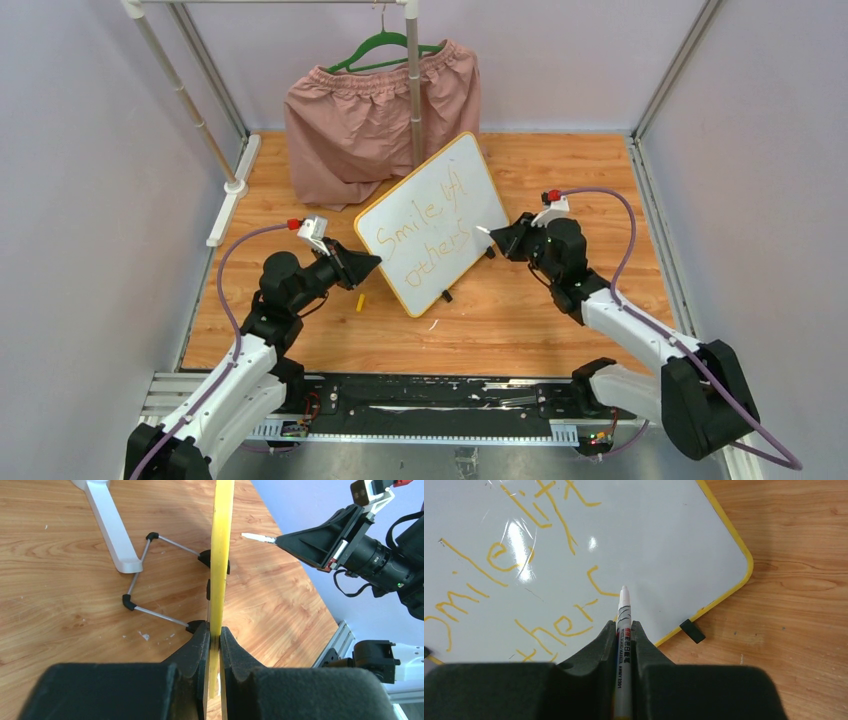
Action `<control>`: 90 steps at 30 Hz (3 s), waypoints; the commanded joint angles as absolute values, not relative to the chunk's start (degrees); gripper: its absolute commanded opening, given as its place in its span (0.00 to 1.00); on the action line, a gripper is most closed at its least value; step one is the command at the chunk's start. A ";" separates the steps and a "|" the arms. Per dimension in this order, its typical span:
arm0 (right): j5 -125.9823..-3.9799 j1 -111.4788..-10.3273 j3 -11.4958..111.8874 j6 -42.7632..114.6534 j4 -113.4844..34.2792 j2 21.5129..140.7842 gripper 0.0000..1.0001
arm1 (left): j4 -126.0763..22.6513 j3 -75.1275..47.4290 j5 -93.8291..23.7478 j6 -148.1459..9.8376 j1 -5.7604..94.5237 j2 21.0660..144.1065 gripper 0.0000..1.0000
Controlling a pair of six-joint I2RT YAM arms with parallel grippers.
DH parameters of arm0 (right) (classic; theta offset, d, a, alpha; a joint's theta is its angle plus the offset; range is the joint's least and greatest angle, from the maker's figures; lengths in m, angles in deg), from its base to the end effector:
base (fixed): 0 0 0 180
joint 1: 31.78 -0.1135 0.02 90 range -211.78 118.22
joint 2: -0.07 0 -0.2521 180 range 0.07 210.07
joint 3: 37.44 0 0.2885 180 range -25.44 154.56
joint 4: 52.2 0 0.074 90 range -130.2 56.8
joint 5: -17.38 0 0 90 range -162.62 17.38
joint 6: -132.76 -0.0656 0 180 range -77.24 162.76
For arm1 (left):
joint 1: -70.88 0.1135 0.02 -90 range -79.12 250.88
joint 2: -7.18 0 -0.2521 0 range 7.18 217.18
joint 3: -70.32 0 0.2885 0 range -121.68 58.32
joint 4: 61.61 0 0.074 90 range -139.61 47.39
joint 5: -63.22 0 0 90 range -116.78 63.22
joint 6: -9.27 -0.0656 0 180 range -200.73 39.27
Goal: Write a sentence on the whiteboard
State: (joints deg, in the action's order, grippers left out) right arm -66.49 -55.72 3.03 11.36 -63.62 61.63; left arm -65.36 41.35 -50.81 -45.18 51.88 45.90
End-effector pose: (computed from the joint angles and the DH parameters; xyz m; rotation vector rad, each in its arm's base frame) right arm 0.2772 0.1307 0.2080 0.0360 1.8067 0.7931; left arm 0.2190 -0.1037 0.2083 0.0800 1.7796 -1.0529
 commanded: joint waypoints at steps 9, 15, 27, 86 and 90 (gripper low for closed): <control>-66.01 -54.87 3.52 10.33 -66.50 65.31 0.00 | -68.67 41.36 -51.65 -44.82 51.55 44.75 0.00; -66.38 -54.71 3.36 10.09 -66.59 66.82 0.00 | -68.66 41.29 -51.65 -44.85 51.59 44.86 0.00; -66.39 -54.45 3.54 9.62 -69.48 69.30 0.00 | -68.61 41.42 -51.96 -44.81 51.55 44.54 0.00; -62.09 -54.52 6.39 14.95 -45.82 45.68 0.00 | -64.19 40.72 -48.43 -43.05 51.55 41.01 0.56; -61.12 -54.68 6.86 15.73 -42.42 41.54 0.00 | -58.31 39.30 -46.16 -43.31 51.55 38.34 0.65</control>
State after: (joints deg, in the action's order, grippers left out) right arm -63.08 -55.22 4.67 13.50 -47.60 44.84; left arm -63.19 41.39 -48.73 -43.00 51.88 40.92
